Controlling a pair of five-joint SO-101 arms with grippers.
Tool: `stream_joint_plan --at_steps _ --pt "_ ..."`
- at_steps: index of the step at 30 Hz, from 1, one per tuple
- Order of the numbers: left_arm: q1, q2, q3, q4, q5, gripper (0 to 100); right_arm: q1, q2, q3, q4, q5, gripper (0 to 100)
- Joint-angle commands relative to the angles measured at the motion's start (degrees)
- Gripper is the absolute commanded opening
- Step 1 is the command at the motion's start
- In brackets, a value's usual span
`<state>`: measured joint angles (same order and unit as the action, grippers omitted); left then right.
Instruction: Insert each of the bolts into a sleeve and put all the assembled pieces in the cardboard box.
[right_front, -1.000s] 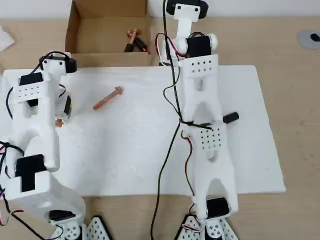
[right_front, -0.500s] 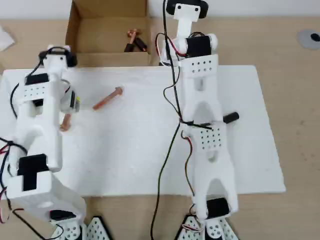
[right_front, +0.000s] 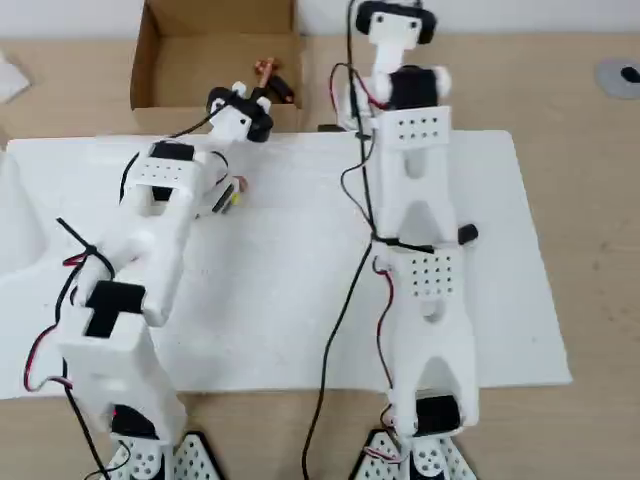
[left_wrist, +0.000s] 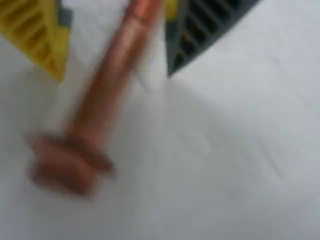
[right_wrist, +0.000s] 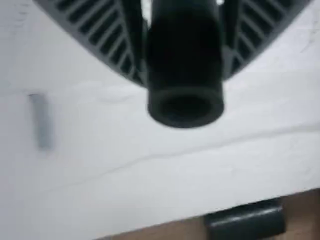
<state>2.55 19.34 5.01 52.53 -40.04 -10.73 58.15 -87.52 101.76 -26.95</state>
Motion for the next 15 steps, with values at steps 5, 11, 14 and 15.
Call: stream_joint_plan --at_steps 5,11,14,15 --pt "0.88 7.6 -13.01 -0.62 -0.62 14 1.98 -4.88 -0.31 0.7 -0.62 0.9" --pt "2.29 14.73 -19.16 4.75 -2.64 14 1.8 -4.88 -0.57 0.7 -0.62 0.9" --pt "2.64 16.66 -22.15 9.14 -3.08 14 1.89 -4.88 -0.57 0.7 -0.7 0.9" --pt "2.64 17.1 -22.68 9.93 -2.99 14 1.98 -4.88 -0.57 0.7 -0.7 0.9"
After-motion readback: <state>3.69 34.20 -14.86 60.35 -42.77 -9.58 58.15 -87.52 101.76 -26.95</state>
